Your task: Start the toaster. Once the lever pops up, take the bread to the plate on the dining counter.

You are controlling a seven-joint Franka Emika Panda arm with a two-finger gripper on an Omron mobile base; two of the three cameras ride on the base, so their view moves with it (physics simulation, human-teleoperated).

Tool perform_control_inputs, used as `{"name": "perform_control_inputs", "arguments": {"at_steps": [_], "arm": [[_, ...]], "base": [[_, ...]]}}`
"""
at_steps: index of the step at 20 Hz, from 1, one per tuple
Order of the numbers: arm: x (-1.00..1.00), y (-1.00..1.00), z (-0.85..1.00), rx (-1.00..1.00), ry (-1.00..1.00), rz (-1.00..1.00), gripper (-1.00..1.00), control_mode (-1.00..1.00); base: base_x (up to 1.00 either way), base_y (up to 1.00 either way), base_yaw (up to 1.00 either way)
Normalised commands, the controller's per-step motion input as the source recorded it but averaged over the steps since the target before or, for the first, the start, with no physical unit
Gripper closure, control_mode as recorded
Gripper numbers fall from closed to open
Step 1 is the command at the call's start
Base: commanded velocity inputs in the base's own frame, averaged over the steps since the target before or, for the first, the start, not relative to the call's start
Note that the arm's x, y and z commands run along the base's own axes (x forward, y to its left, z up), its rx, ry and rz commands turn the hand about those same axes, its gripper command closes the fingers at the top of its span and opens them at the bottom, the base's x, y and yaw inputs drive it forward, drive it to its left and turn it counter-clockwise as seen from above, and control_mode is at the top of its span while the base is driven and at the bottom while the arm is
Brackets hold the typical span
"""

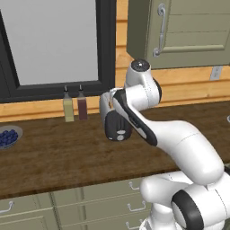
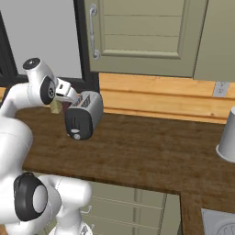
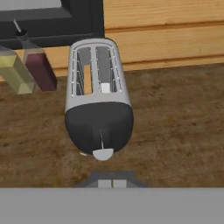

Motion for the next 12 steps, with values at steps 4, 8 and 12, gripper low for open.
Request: {"name": "perform_control_inputs", "arguments": {"at_steps": [4, 8, 12], "arm": [[0.00, 0.02, -0.01, 0.00, -0.03, 0.00, 1.00, -1.00], [0.00, 0.00, -0.02, -0.04, -0.16, 0.00, 1.00, -1.00], [0.00, 0.00, 0.00, -0.05, -0.15, 0.00, 1.00, -1.00]], "base": [[0.00, 0.00, 0.00], [0.00, 0.00, 0.00], [0.00, 0.00, 0.00]]}}
